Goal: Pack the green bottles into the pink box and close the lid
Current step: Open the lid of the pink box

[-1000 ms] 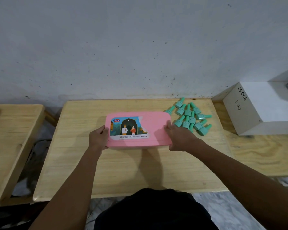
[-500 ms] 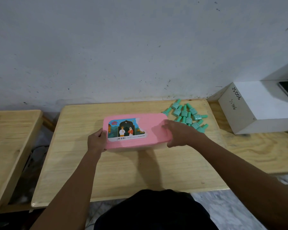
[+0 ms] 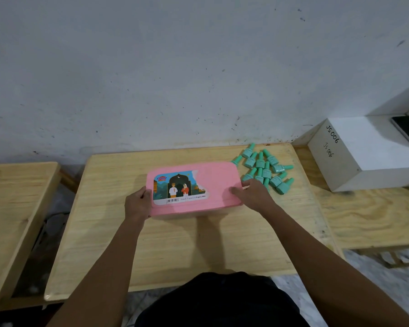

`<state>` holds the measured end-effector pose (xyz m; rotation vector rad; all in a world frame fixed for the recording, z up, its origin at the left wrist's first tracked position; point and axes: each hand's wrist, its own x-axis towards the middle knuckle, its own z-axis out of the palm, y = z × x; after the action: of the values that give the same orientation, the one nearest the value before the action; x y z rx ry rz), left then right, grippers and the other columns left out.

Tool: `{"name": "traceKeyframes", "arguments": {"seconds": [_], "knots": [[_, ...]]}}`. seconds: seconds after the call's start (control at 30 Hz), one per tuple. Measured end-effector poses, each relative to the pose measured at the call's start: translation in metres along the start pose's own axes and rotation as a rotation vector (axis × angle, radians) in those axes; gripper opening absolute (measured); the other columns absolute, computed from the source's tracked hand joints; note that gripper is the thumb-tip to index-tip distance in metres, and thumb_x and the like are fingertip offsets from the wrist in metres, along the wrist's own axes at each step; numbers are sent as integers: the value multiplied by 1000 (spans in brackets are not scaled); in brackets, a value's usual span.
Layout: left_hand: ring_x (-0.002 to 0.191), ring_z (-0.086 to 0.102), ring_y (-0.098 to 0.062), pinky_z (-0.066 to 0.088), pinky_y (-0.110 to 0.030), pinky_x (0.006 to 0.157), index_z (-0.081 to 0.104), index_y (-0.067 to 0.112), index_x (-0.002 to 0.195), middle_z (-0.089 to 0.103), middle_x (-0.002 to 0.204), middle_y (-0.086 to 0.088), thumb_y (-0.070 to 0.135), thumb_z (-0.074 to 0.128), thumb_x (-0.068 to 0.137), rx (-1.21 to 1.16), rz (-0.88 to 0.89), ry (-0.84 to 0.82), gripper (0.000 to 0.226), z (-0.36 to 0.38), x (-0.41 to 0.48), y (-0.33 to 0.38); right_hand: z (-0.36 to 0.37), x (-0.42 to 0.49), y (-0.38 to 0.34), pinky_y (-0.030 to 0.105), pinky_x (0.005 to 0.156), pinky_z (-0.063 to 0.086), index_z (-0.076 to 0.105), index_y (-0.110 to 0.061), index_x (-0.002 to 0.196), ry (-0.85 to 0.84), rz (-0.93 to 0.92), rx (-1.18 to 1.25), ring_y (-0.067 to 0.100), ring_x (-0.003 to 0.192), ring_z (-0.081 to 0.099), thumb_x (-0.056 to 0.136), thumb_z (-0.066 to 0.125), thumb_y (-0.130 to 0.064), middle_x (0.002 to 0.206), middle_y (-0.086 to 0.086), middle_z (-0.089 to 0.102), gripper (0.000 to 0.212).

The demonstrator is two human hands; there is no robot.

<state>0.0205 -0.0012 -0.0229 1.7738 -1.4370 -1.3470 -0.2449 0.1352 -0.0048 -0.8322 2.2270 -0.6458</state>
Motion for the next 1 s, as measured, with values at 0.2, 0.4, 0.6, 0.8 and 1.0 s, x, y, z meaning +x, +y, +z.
{"name": "traceKeyframes", "arguments": {"seconds": [0.2, 0.4, 0.6, 0.8, 1.0], "knots": [[77, 59, -28, 56, -53, 72, 70, 12, 110, 65, 90, -10, 15, 46, 95, 53, 30, -1, 28, 1, 3, -1, -8, 7, 0, 26, 68, 55, 66, -1, 108, -86, 125, -50, 17, 79, 64, 84, 71, -42, 95, 8, 66, 48], [75, 60, -27, 57, -52, 75, 72, 11, 101, 69, 92, -14, 17, 45, 94, 120, 79, 23, 29, 4, 6, -3, -16, 8, -1, 17, 44, 45, 59, 3, 108, -145, 215, 55, 11, 57, 57, 83, 75, -34, 79, 7, 63, 47], [118, 52, -38, 45, -47, 97, 53, 3, 128, 55, 129, -23, 23, 46, 97, 355, 135, 91, 38, 13, 0, 2, -18, 9, 0, 18, 50, 48, 61, 2, 105, -203, 191, 91, 12, 64, 58, 85, 73, -33, 82, 5, 63, 43], [148, 12, -23, 15, -54, 118, 31, 30, 147, 15, 160, -4, 83, 53, 63, 819, 776, -340, 102, 65, -29, 16, -17, 6, 11, 13, 46, 41, 64, 0, 92, -208, 98, 80, 7, 65, 65, 91, 66, -33, 90, 9, 70, 33], [149, 5, -18, 8, -60, 116, 27, 34, 148, 5, 162, 2, 70, 63, 69, 1045, 771, -470, 94, 94, -34, 21, -24, 17, 7, 27, 67, 49, 61, -5, 112, -220, 74, 72, 11, 74, 65, 98, 53, -36, 104, 4, 66, 35]]}}
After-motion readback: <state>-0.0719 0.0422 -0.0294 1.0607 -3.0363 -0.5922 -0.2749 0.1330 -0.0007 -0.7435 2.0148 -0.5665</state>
